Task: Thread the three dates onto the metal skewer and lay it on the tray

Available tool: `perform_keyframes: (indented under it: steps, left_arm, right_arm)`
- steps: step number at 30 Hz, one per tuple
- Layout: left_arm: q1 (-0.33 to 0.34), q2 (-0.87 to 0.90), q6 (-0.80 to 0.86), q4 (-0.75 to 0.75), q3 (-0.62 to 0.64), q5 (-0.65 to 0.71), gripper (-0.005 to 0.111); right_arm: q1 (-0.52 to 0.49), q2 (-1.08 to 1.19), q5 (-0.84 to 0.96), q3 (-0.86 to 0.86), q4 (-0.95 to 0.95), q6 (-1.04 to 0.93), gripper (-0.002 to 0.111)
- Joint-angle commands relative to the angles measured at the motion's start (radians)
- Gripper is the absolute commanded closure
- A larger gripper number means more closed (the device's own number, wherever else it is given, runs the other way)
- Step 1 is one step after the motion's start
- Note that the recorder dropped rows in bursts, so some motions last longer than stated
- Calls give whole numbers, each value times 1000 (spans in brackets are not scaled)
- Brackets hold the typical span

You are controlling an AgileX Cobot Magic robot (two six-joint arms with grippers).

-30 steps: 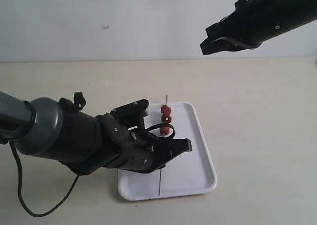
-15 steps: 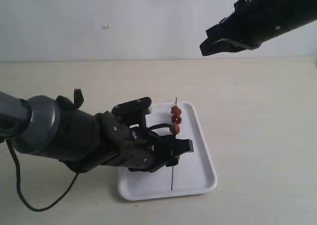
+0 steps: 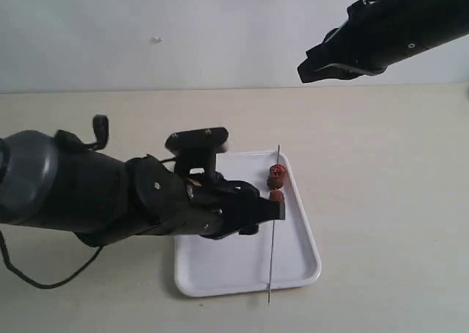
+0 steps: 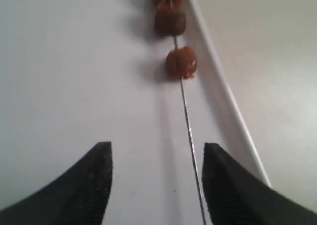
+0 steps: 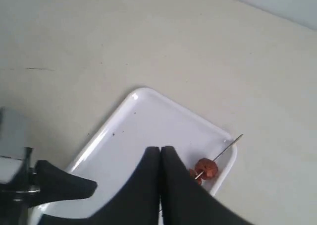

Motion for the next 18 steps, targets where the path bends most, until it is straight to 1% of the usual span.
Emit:
perform_keyframes:
  steps: [1,3,4,8,9,12,14,17,18]
  left_arm:
    - [-6,-155,50,70,79,-142,78]
    - [-6,-233,86,68,135,-215,99]
    - [-6,-264,95,68,160,-256,107]
    - [-6,-419,134,68,295,-427,107]
    - [-6,-460,157,70,332,-483,107]
    - [-6,-584,207,75,446,-593,107]
    - [-6,-660,210,127,516,-626,107]
    - [-6,-787,200,258,624,-653,107]
    - [-6,-836,199,284,658,-659,107]
  right_arm:
    - [1,-67,-125,67,103,-134,108]
    - [1,-113,-187,110,172,-208,108]
    - [1,-140,-211,127,202,-239,108]
    - [1,-254,-278,225,351,-407,108]
    - [1,-277,-284,256,404,-467,108]
    - [1,-361,-297,353,579,-663,108]
    - [1,-424,-318,412,695,-784,108]
    - [1,-522,-340,495,868,-970,108]
    - [1,-567,-345,522,869,-1026,108]
